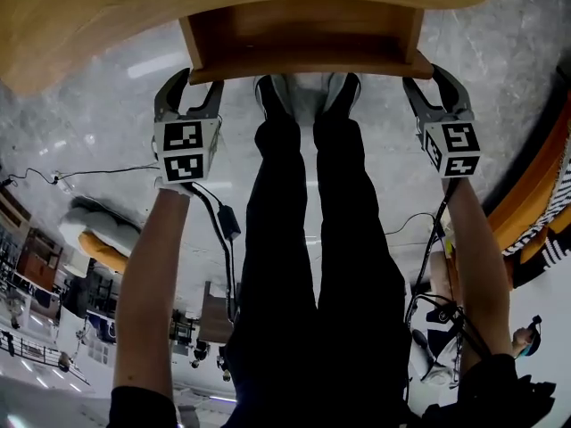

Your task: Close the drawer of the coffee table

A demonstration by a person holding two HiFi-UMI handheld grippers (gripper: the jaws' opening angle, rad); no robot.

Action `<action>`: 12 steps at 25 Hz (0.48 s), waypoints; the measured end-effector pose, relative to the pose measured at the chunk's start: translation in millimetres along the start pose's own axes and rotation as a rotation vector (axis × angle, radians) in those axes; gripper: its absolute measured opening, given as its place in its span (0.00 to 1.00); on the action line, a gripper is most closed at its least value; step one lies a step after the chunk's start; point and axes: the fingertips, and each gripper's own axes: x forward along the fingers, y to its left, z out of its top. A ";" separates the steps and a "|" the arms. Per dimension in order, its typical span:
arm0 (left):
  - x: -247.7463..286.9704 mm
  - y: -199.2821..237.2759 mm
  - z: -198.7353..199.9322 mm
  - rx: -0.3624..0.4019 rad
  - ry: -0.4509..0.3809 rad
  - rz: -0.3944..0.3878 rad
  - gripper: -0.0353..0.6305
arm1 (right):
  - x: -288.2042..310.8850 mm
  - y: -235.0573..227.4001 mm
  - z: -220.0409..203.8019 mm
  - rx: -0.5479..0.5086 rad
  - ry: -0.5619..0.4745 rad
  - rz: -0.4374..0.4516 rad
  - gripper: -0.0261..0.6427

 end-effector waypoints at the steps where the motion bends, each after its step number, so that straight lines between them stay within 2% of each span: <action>1: -0.4 0.1 2.2 -0.015 -0.008 -0.001 0.41 | 1.3 -0.4 0.9 -0.004 0.002 -0.003 0.38; 3: -0.4 0.8 6.3 -0.041 -0.024 0.000 0.38 | 3.8 -1.3 2.9 -0.001 0.003 -0.008 0.36; 6: -0.5 2.7 10.0 -0.063 -0.034 -0.002 0.26 | 4.8 -4.0 8.1 0.050 -0.007 -0.025 0.29; 12: -3.1 2.9 10.2 -0.090 -0.026 -0.016 0.26 | 2.1 -3.8 11.0 0.086 -0.003 -0.040 0.28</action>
